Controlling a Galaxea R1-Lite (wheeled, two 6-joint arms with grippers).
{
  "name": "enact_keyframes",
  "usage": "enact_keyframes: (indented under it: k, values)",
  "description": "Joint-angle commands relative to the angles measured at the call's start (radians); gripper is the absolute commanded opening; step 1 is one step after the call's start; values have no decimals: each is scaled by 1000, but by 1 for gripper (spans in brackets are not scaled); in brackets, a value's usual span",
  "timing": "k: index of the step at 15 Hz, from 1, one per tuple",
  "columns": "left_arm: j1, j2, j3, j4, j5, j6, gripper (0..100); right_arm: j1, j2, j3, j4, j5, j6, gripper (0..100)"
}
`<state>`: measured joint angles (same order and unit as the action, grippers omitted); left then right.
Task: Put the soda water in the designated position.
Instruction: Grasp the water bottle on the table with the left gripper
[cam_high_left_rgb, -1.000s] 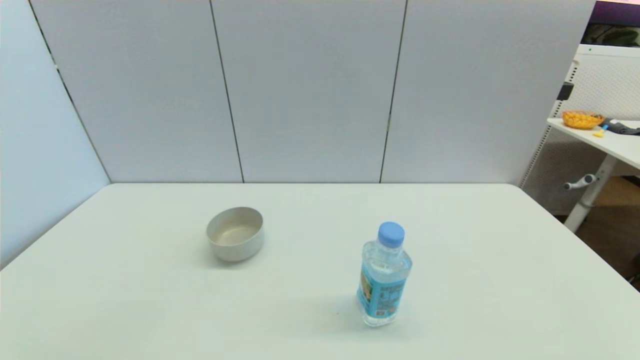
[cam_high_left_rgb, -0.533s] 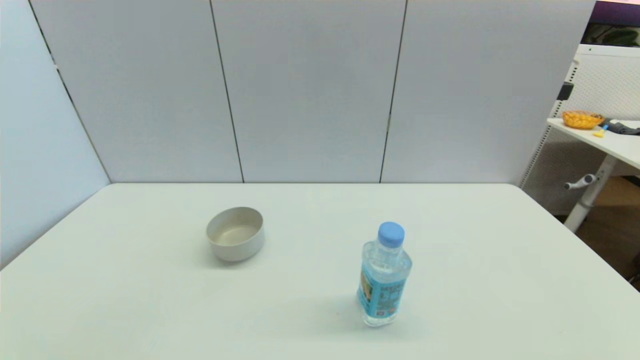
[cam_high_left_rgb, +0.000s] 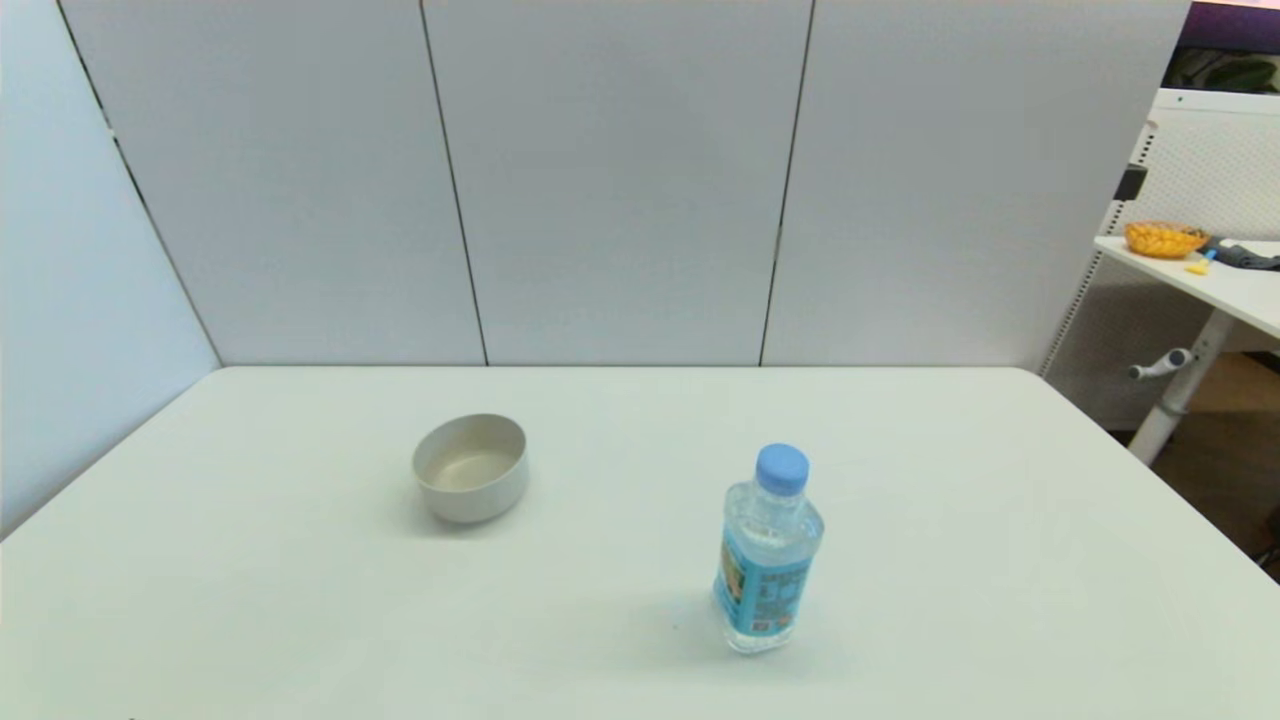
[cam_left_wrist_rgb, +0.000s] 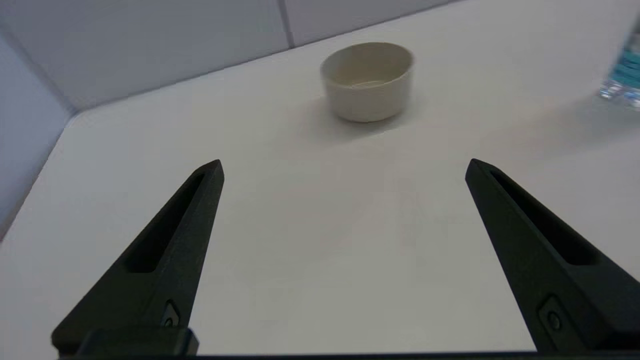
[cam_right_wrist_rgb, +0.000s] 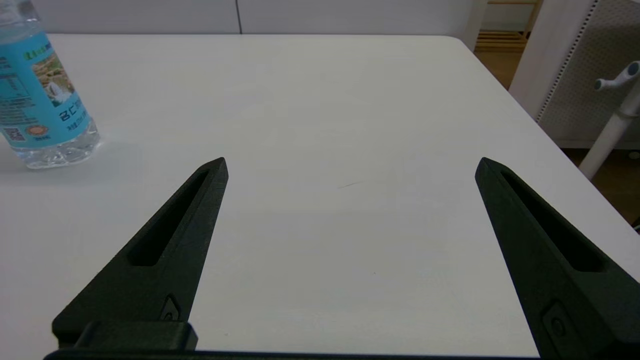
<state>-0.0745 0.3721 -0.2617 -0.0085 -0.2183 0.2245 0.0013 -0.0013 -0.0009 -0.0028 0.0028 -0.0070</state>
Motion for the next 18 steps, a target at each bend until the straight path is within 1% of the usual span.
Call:
enact_keyframes:
  k: [1, 2, 5, 8, 12, 14, 18]
  values:
    - [-321, 492, -174, -151, -128, 115, 100, 0, 1, -1, 0, 0, -1, 100]
    - [-364, 567, -174, -215, -128, 115, 100, 0, 1, 1, 0, 0, -1, 100]
    - [-498, 808, -166, -490, -130, 110, 100, 0, 1, 1, 0, 0, -1, 100]
    - [-593, 992, -172, -674, -130, 90, 100, 0, 1, 1, 0, 0, -1, 100]
    - [-693, 1217, -175, -918, -131, 55, 100, 0, 1, 1, 0, 0, -1, 100]
    - [-728, 1301, -192, -1001, -133, 30, 100, 0, 1, 1, 0, 0, -1, 100]
    - [-778, 1403, -278, -1028, -135, 13, 100, 0, 1, 1, 0, 0, -1, 100]
